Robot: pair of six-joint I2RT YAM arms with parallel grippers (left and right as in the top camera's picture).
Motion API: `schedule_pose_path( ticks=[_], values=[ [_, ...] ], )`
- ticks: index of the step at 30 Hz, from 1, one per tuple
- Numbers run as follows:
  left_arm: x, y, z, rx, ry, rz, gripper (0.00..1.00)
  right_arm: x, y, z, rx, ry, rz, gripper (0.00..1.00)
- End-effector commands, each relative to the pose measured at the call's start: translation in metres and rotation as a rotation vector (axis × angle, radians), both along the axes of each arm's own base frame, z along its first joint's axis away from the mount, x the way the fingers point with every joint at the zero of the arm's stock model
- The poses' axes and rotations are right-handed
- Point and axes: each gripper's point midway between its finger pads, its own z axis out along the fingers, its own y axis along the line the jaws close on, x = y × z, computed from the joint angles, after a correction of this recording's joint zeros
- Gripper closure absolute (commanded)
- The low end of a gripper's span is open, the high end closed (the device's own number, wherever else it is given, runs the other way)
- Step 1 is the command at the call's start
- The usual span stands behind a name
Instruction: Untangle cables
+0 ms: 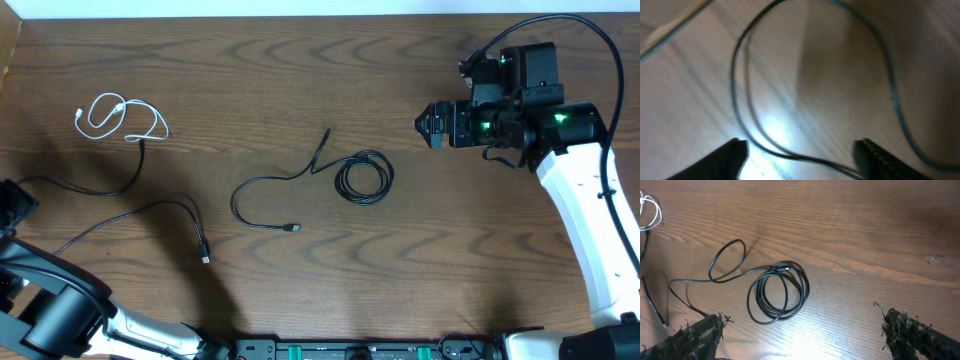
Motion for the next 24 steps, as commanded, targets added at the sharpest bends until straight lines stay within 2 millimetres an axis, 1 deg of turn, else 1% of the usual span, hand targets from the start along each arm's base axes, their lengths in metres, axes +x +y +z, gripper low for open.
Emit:
schedule_pose_path(
  ticks=[1,3,4,6,9,10,12,13,14,16,20,24],
  values=[
    [0.032,-0.021,0.018,-0.047,-0.143,-0.081,0.38,0.001,0.003,-0.001,-0.008,-0.007,0.019,0.01],
    [0.054,-0.039,0.021,-0.109,-0.23,-0.148,0.38,0.002,0.003,-0.001,-0.007,-0.012,0.019,0.01],
    [0.066,-0.051,0.021,-0.15,-0.269,-0.185,0.38,0.003,0.003,-0.001,-0.007,-0.013,0.019,0.01],
    [0.076,-0.064,0.018,-0.195,-0.284,-0.172,0.38,0.003,0.003,-0.001,-0.007,-0.013,0.018,0.01],
    [0.086,-0.09,0.006,-0.278,-0.268,-0.105,0.37,0.003,0.003,0.0,-0.005,-0.015,0.017,0.01],
    [0.087,-0.098,0.0,-0.297,-0.244,-0.065,0.37,0.003,0.003,0.0,-0.005,-0.015,0.016,0.01],
    [0.082,-0.104,-0.014,-0.294,-0.176,0.072,0.35,0.003,0.003,0.0,-0.005,-0.014,0.016,0.01],
    [0.08,-0.106,-0.019,-0.286,-0.155,0.134,0.28,0.003,0.003,0.0,-0.005,-0.012,0.016,0.01],
    [0.08,-0.109,-0.023,-0.277,-0.14,0.186,0.02,0.002,0.003,-0.001,-0.005,-0.01,0.016,0.01],
    [0.087,-0.119,-0.026,-0.288,-0.145,0.243,0.02,0.002,0.003,-0.001,-0.002,-0.003,0.009,0.01],
    [0.099,-0.147,-0.029,-0.312,-0.117,0.202,0.02,0.0,0.003,-0.002,0.0,0.007,0.004,0.01],
    [0.112,-0.159,-0.029,-0.3,-0.126,0.159,0.02,-0.001,0.003,-0.003,0.004,0.014,-0.003,0.01]
  ],
)
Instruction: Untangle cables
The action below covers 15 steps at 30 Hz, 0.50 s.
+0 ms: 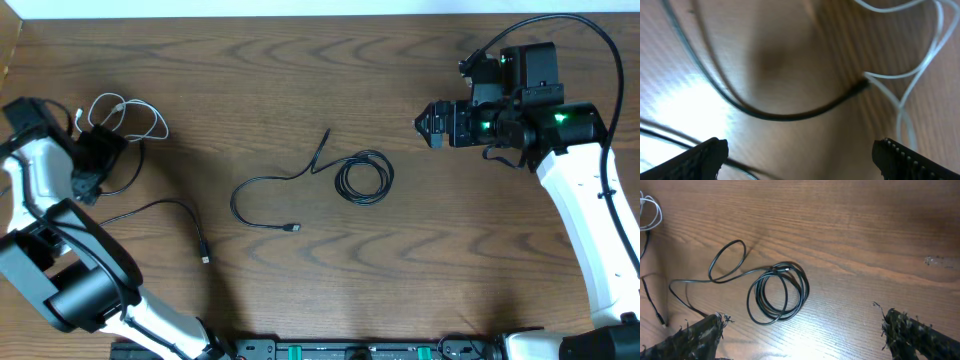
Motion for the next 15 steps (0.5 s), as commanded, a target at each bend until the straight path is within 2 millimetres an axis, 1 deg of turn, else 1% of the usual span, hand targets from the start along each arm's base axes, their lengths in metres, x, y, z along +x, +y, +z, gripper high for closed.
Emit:
schedule_pose_path(
  ticks=[1,3,5,6,9,12,13,15],
  values=[
    [0.006,-0.006,0.001,0.014,-0.001,0.042,0.02,-0.001,0.003,-0.003,0.008,0.017,-0.009,0.01],
    [0.006,-0.008,-0.003,0.001,0.012,0.098,0.02,-0.001,0.003,-0.003,0.014,0.022,-0.02,0.01],
    [-0.001,-0.009,-0.012,-0.009,0.058,0.191,0.02,0.0,0.003,-0.002,0.015,0.02,-0.021,0.01],
    [-0.007,-0.009,-0.02,-0.016,0.096,0.255,0.02,0.0,0.003,-0.002,0.018,0.022,-0.025,0.01],
    [-0.009,-0.008,-0.032,-0.019,0.127,0.281,0.02,0.0,0.003,-0.002,0.018,0.024,-0.026,0.01],
    [-0.013,-0.001,-0.04,-0.004,0.146,0.331,0.01,-0.002,0.003,-0.003,0.017,0.031,-0.026,0.01],
    [-0.012,0.001,-0.043,-0.006,0.143,0.335,0.01,-0.003,0.002,-0.004,0.017,0.035,-0.026,0.01],
    [-0.011,0.002,-0.047,-0.006,0.147,0.336,0.07,-0.003,0.002,-0.004,0.016,0.038,-0.027,0.01]
  ],
)
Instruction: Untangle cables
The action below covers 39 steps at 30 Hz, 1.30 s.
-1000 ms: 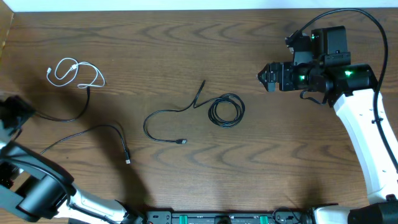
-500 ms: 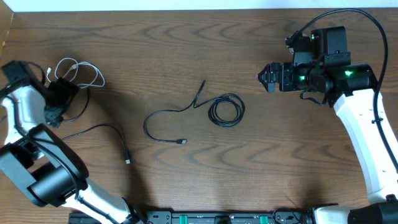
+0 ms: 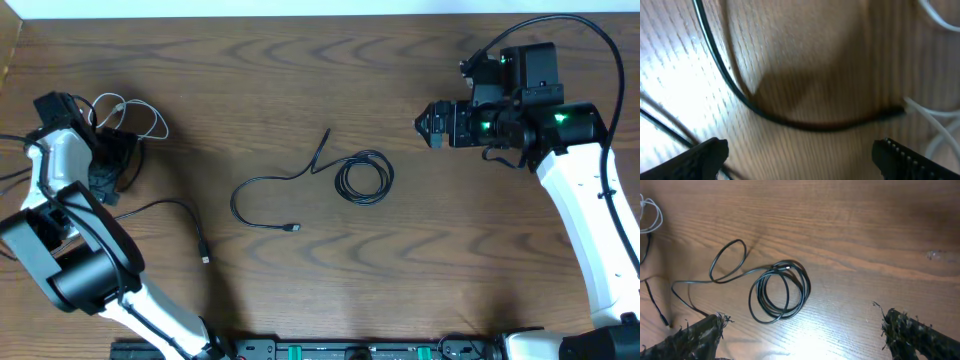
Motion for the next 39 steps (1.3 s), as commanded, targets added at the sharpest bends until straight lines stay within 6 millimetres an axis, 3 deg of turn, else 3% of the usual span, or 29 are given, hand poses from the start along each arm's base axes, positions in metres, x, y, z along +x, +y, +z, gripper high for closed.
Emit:
schedule_pose_path(
  ticks=[1,6,14,20,22,34,39],
  values=[
    [-0.008,0.006,-0.013,0.01,0.043,0.062,0.12,-0.001,0.003,-0.003,0.005,0.016,-0.005,0.01],
    [-0.014,0.001,-0.016,-0.006,0.069,0.072,0.2,0.001,0.003,-0.002,0.007,0.007,-0.006,0.01],
    [-0.013,0.001,-0.02,-0.008,0.055,0.17,0.2,0.001,0.003,-0.002,0.013,0.015,-0.017,0.01],
    [-0.006,-0.002,-0.022,0.005,0.035,0.154,0.29,0.001,0.003,-0.002,0.013,0.013,-0.016,0.01],
    [-0.005,-0.004,-0.023,0.006,0.033,0.149,0.39,0.001,0.003,-0.002,0.013,0.014,-0.016,0.01],
    [0.005,-0.015,-0.028,0.012,0.007,0.153,0.4,0.001,0.003,-0.002,0.013,0.014,-0.016,0.01],
    [0.001,-0.005,-0.027,0.071,0.027,0.167,0.4,0.0,0.003,-0.002,0.012,0.018,-0.016,0.01]
  ],
)
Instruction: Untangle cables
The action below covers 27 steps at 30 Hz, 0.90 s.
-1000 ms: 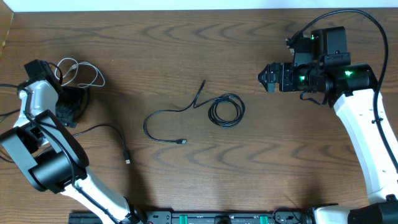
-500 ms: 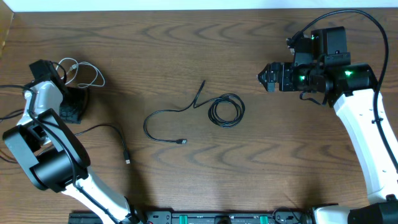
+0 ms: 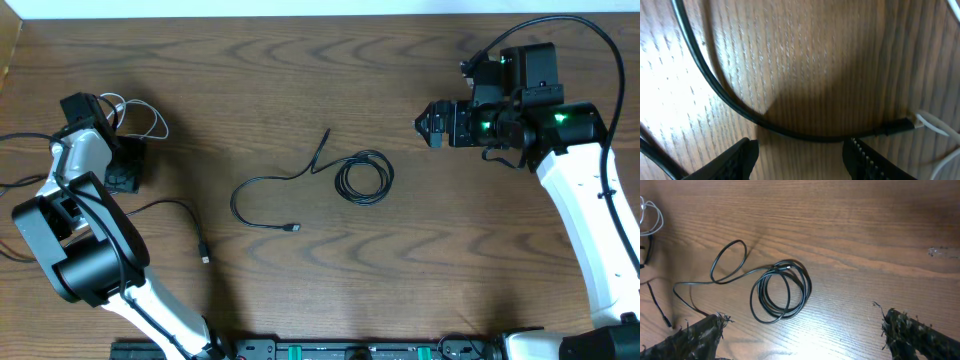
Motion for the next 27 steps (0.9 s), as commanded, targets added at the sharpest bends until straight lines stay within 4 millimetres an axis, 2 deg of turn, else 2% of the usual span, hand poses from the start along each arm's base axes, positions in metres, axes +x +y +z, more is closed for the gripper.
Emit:
schedule_pose_path(
  ticks=[1,7,13,20,24,27],
  values=[
    [-0.01,0.01,-0.006,0.062,0.053,0.035,0.4,0.0,0.003,-0.002,0.004,0.011,-0.001,0.01],
    [-0.007,0.012,-0.005,0.063,0.034,0.064,0.4,0.0,0.003,-0.002,0.004,0.01,-0.001,0.01],
    [-0.006,0.001,-0.009,0.034,0.038,0.072,0.4,0.0,0.003,-0.002,0.004,0.01,-0.001,0.01],
    [-0.021,-0.007,-0.04,-0.019,0.124,0.179,0.4,-0.001,0.003,-0.003,0.003,0.015,-0.001,0.01],
    [-0.028,-0.002,-0.055,0.009,0.167,0.186,0.4,-0.003,0.002,-0.004,0.001,0.023,-0.002,0.01],
    [-0.033,0.003,-0.059,0.024,0.187,0.192,0.45,-0.003,0.002,-0.004,-0.004,0.022,0.005,0.01]
  ],
)
